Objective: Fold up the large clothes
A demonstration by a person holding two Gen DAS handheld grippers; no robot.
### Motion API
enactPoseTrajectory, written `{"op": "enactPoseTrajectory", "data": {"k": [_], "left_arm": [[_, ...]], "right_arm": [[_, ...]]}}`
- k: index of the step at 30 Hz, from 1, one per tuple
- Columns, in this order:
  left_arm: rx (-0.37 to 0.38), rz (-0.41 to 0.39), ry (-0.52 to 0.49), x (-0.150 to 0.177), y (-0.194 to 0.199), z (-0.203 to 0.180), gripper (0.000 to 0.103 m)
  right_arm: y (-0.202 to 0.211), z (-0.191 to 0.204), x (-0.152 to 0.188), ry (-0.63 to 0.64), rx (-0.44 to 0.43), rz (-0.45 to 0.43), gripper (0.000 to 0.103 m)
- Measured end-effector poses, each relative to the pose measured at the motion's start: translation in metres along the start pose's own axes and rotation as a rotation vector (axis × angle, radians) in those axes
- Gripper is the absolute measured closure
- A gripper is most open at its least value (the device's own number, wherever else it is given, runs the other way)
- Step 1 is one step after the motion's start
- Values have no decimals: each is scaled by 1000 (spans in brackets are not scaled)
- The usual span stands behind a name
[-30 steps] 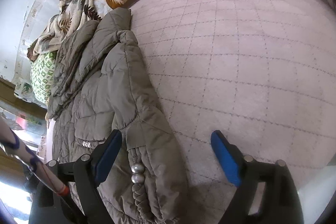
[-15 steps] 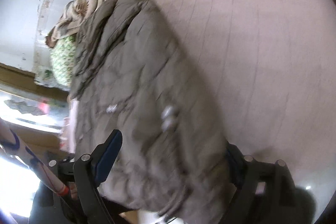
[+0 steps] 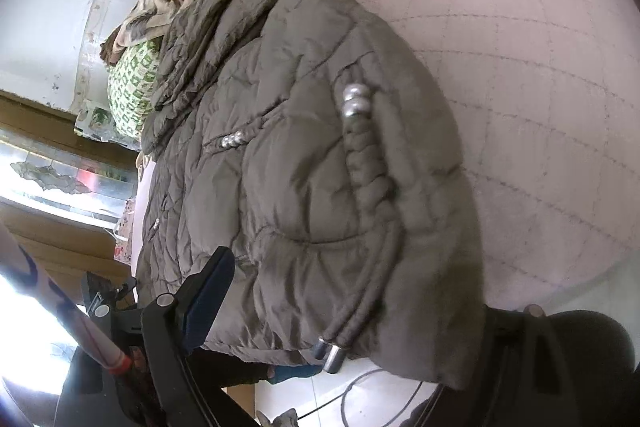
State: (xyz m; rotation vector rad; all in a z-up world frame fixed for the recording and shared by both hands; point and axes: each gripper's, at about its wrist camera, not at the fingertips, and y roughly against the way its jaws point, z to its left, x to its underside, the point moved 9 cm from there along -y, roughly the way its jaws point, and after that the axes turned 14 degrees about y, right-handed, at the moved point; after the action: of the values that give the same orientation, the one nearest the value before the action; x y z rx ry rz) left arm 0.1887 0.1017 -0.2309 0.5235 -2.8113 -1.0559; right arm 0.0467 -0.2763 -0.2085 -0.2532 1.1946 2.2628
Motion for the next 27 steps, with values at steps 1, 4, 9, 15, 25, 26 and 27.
{"op": "enactPoseTrajectory", "data": {"k": [1,4,9,15,25,26,27], "left_arm": [[20,13,-8,5,-4,-5,27],[44,34,-21,12,-10,-13,27],[-70,-22,65,7,-12,-5,43],[-264,-129,-52,13,-1,-34,74],[-262,-225,-224,54,62,-85,77],[-264,-217,-225,63,67,-81,77],[-264,-210,-225,70,73,-77,77]], "right_arm": [[0,3,1,3,-14,-7,17],[-2,11,1,10,-51,-20,18],[-11,11,8,34,16,-15,28],[-4,14,7,63,109,-20,76],[64,69,-5,172,21,-126,86],[70,72,1,184,19,-122,86],[75,73,5,190,17,-119,86]]}}
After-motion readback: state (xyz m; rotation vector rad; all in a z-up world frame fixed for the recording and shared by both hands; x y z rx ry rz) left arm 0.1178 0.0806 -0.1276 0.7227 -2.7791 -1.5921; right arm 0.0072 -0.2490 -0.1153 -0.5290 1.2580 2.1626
